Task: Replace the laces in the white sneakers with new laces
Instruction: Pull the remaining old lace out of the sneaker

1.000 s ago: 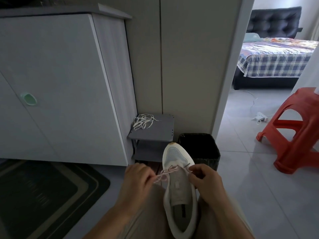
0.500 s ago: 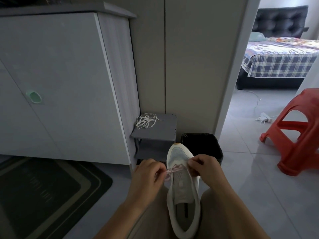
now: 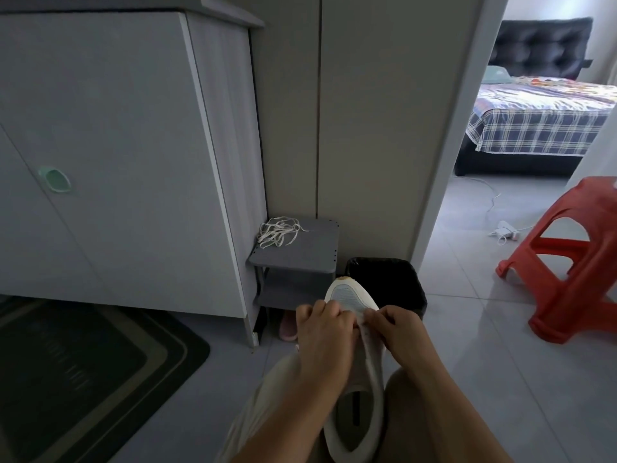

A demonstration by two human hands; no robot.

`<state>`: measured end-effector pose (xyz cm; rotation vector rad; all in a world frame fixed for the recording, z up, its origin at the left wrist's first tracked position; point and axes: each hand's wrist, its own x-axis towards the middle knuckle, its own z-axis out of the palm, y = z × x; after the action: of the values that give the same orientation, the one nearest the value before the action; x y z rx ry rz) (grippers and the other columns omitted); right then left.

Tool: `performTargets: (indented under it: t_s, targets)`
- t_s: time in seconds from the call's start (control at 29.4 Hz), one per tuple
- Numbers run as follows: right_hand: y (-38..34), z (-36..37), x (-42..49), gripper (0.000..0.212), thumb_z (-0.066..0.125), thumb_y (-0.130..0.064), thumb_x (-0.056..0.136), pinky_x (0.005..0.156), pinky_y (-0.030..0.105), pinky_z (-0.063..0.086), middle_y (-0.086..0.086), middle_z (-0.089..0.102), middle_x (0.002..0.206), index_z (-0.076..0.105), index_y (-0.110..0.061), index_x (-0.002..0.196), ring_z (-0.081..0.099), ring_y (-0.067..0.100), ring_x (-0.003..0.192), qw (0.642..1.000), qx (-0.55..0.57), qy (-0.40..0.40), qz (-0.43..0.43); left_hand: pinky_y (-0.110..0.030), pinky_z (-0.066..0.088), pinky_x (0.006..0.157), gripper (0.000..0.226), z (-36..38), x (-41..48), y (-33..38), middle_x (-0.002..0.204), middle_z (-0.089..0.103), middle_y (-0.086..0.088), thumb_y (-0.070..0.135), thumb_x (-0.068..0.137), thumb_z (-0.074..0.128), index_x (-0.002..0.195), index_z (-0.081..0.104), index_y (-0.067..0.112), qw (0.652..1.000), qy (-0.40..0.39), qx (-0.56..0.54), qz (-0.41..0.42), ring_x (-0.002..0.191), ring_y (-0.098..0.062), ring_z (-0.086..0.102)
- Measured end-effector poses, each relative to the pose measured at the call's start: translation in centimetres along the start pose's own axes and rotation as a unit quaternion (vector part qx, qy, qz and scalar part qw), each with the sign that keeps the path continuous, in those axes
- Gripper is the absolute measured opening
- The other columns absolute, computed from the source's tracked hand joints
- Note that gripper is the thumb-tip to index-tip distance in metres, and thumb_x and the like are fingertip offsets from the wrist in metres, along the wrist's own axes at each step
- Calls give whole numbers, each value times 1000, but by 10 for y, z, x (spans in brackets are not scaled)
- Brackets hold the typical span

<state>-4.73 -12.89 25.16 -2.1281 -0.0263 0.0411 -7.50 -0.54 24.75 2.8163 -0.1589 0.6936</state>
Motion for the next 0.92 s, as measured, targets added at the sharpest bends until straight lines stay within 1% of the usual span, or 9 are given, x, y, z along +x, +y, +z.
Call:
performTargets:
  t_s: [0.2,0.31,0.37,0.44,0.58,0.65,0.71,0.85,0.92]
  targets:
    - [-1,4,-1,25,50,-27,93,56,15,35,-2,51,67,50,-18,70,47,8,61,1000,2,24,-14,-23,26,66,22,1,2,-1,57,52,14,39,55,84,56,64,29,999,11,-19,29,58,-7,51]
    - [-1,8,-6,19,54,-26,91,60,14,37,-5,56,72,51,-23,72,53,7,68,999,-7,48,-23,-20,36,61,31,1,6,3,50,50,15,40,44,88,48,59,29,999,-34,23,31,55,-4,50]
    - [-1,10,-9,13,56,-25,90,67,16,42,-5,59,79,55,-23,77,56,9,76,998,-13,51,-30,-20,40,54,35,0,9,7,48,49,15,38,39,90,45,57,28,998,-44,38,24,52,-3,50]
    - [-3,8,-11,2,57,-24,89,74,18,47,-6,60,84,57,-22,88,57,8,80,999,-1,36,-21,-21,40,53,30,-2,8,5,50,51,15,34,48,87,48,57,28,999,-33,-5,12,53,-4,51]
    - [-8,2,-22,22,64,-19,84,61,10,45,-6,56,85,49,-21,100,55,6,77,998,45,-27,-27,-26,34,69,9,-5,1,-9,71,61,9,20,69,72,69,64,23,989,-39,-142,21,73,-11,56]
    - [-10,3,-26,29,66,-14,82,62,10,45,-3,55,88,46,-20,102,54,10,80,998,41,-34,-23,-28,28,79,3,-10,3,-15,83,62,3,20,80,65,79,65,17,986,-72,-146,38,86,-14,53]
    - [-11,5,-27,29,66,-15,82,63,10,43,-5,55,89,46,-22,102,54,8,81,999,17,-21,-18,-27,25,82,10,-15,6,-18,88,62,1,23,85,58,83,65,15,987,-94,-113,64,90,-15,51]
    - [-11,1,-31,29,65,-13,84,59,4,42,-12,57,88,56,-20,111,53,-3,79,999,-8,-3,-39,-22,35,67,21,-22,4,-17,56,52,14,34,73,45,55,53,28,995,-38,-20,88,57,-5,51]
    - [-11,-1,-32,31,64,-12,84,63,2,41,-11,56,92,60,-18,115,52,-4,79,997,-36,-2,-73,-20,39,62,20,-22,2,-16,51,48,15,35,69,47,50,49,28,995,-29,0,93,52,-2,48]
